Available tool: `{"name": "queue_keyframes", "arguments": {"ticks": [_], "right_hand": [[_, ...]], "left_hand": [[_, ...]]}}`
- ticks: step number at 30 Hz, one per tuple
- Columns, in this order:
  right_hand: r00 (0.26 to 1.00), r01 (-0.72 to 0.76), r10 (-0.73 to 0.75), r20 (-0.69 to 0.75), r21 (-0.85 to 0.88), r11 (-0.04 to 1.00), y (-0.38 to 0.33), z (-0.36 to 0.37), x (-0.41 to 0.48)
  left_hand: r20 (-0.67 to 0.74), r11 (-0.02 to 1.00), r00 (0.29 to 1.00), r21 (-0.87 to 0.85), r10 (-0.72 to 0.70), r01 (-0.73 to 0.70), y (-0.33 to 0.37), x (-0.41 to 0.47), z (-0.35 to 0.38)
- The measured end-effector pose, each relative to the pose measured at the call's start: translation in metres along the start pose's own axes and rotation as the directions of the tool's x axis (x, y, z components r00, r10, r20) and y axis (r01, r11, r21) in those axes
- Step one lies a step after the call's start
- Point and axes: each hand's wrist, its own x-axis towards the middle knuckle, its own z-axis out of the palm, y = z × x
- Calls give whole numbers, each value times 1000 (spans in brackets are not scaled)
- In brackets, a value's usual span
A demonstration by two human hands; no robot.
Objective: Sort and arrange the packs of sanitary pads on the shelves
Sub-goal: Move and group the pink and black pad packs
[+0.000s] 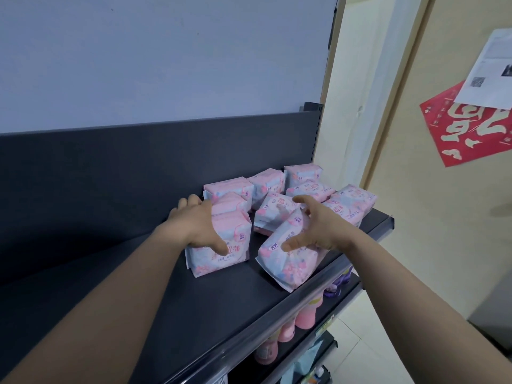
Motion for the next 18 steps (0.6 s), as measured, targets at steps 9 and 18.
{"name": "queue_keyframes", "arguments": {"ticks": [9,18], "right_hand": [[991,3,10,-135,96,995,0,1,10],[1000,-16,11,16,375,927,5,-7,42]], "left_hand": [[11,956,1000,-293,4,-1,-10,-17,0],[44,947,998,-319,-33,46,-42,-29,-3]]}}
